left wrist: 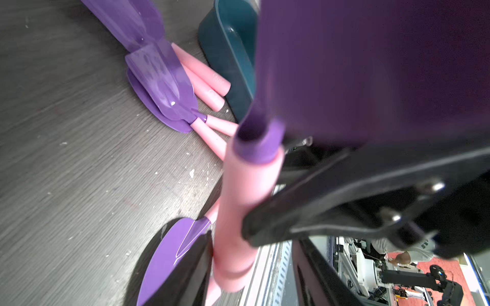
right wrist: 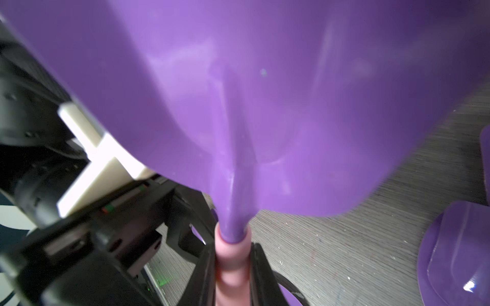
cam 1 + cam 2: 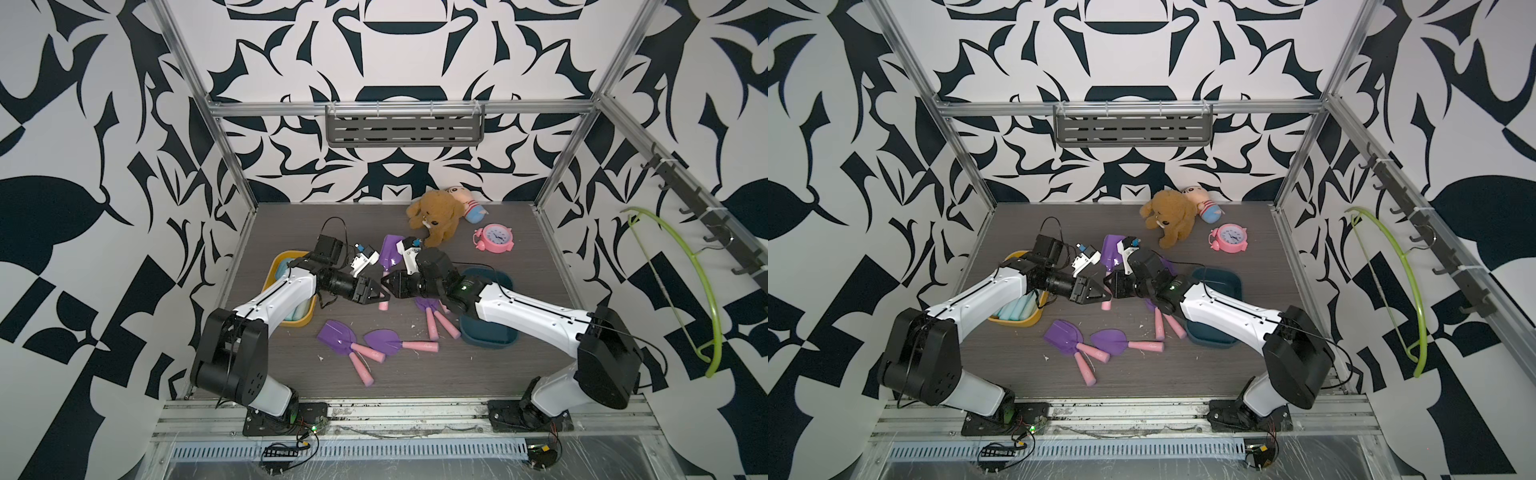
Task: Sort the small shovels by color and place them into the storage box
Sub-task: Pick up the shovel from the center of the board.
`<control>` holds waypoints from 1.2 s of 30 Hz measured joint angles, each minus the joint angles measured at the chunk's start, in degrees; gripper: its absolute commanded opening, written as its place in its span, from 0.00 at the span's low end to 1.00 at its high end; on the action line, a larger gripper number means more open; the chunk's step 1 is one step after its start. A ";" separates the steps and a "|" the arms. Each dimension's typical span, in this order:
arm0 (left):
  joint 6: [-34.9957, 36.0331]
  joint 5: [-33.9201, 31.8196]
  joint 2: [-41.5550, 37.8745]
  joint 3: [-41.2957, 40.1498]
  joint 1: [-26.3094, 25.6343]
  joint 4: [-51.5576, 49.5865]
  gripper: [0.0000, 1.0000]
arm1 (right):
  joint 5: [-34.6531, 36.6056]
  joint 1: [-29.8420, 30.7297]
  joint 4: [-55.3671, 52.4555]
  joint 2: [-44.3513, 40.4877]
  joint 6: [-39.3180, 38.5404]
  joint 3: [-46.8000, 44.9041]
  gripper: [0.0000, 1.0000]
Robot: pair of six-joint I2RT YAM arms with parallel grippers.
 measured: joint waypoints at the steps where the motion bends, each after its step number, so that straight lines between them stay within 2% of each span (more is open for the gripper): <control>1: -0.13 -0.17 -0.15 -0.44 -0.02 0.28 0.52 | 0.09 -0.02 0.68 0.00 0.07 0.00 0.00; 6: -0.72 -0.35 -1.33 -1.92 0.00 1.75 0.51 | 0.61 0.00 2.10 -0.04 0.07 0.00 0.00; 11: -1.81 0.24 -1.64 -2.25 0.26 3.34 0.34 | 0.76 0.00 3.06 -0.31 0.13 0.00 0.00; 14: -1.90 1.68 -1.73 -2.29 0.48 4.46 0.19 | 1.36 -0.02 3.72 -0.61 0.52 -0.07 0.00; 16: -2.29 2.12 -1.90 -2.29 0.55 5.18 0.09 | 1.57 -0.09 4.26 -0.96 0.76 -0.33 0.07; 18: -2.86 2.86 -1.99 -2.29 0.79 5.68 0.04 | 2.01 0.00 4.55 -1.51 0.79 -0.59 0.21; 20: -3.52 3.80 -2.05 -2.29 0.98 6.27 0.03 | 2.29 0.00 5.27 -2.01 0.70 -1.11 0.30; 22: -4.48 4.63 -2.05 -2.29 1.11 6.56 0.03 | 2.73 0.04 6.62 -2.47 0.85 -2.03 0.34; 36: -7.43 7.41 -2.05 -2.32 1.49 7.56 0.03 | 3.56 0.76 11.61 -2.49 1.40 -3.56 0.35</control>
